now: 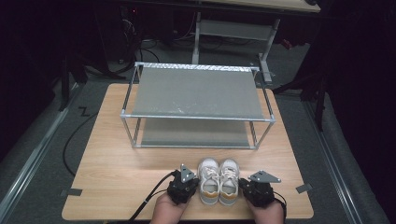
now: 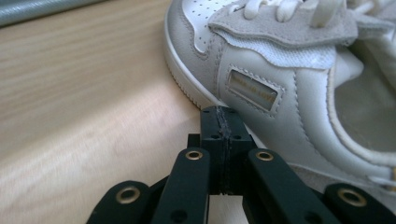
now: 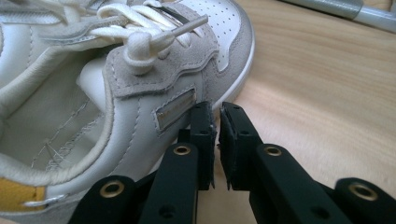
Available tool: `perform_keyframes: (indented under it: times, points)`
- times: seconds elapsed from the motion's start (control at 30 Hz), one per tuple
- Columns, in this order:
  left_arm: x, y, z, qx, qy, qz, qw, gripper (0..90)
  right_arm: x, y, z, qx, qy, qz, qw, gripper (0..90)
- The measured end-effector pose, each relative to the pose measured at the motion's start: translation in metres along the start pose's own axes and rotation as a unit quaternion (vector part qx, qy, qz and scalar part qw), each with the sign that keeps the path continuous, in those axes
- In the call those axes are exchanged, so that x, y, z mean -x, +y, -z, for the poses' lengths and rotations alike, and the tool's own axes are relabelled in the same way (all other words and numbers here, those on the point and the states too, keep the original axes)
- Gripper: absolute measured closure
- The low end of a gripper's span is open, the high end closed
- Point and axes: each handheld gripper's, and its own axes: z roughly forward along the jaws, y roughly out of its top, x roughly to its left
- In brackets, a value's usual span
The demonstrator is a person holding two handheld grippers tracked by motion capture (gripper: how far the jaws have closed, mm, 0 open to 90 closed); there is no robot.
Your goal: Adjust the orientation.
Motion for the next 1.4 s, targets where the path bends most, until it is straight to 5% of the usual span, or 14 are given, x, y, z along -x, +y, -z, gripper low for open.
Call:
perform_keyframes:
  times: [0.27,0.4,0.5,0.67,0.73,0.77,0.8,0.83,0.9,0.97,1.03,1.13,1.23,1.4]
  points:
    - [-0.002,0.015,-0.02,0.009,0.001,0.024,0.9997,89.5,0.028,0.012,-0.014,0.013,-0.011,-0.023,0.9996,74.8]
    - [-0.005,0.012,-0.014,0.005,-0.009,0.011,0.9999,80.0,0.043,0.01,-0.003,0.023,-0.036,-0.026,0.9987,68.6]
    - [-0.01,0.01,-0.003,0.008,0.004,-0.009,0.9999,74.9,0.049,0.007,0.0,0.018,-0.04,-0.035,0.9984,66.7]
    - [-0.044,0.005,0.035,0.011,0.038,-0.019,0.999,69.8,0.063,-0.002,0.001,-0.008,-0.055,-0.05,0.9972,62.1]
    - [-0.063,-0.003,0.051,0.033,0.043,0.038,0.9978,66.0,0.066,-0.004,0.004,-0.014,-0.063,-0.054,0.9964,61.9]
    - [-0.063,-0.003,0.051,0.033,0.043,0.038,0.9978,64.3,0.066,-0.004,0.004,-0.014,-0.063,-0.054,0.9964,61.9]
    - [-0.088,-0.011,0.067,0.017,0.056,0.017,0.9981,63.4,0.066,-0.004,0.004,-0.02,-0.067,-0.053,0.9961,61.9]
    - [-0.088,-0.011,0.067,0.017,0.056,0.017,0.9981,63.1,0.066,-0.004,0.004,-0.02,-0.067,-0.053,0.9961,61.9]
    - [-0.11,-0.021,0.081,0.012,0.067,0.012,0.9976,60.7,0.065,-0.003,0.005,-0.026,-0.07,-0.052,0.9959,62.0]
    - [-0.139,-0.026,0.091,-0.006,0.058,0.062,0.9964,54.9,0.062,-0.002,0.007,-0.039,-0.075,-0.051,0.9951,62.4]
    - [-0.147,-0.025,0.094,-0.001,0.063,0.077,0.995,52.2,0.062,-0.001,0.007,-0.045,-0.075,-0.052,0.9948,62.8]
    - [-0.158,-0.026,0.096,0.01,0.085,0.083,0.9928,48.4,0.059,0.003,0.005,-0.083,-0.084,-0.064,0.991,63.7]
    - [-0.159,-0.026,0.095,0.012,0.08,0.087,0.993,48.3,0.056,0.006,0.005,-0.102,-0.093,-0.054,0.989,63.7]
    - [-0.156,-0.023,0.092,0.017,0.07,0.074,0.9947,47.9,0.055,0.023,0.005,-0.181,-0.101,-0.076,0.9754,60.5]
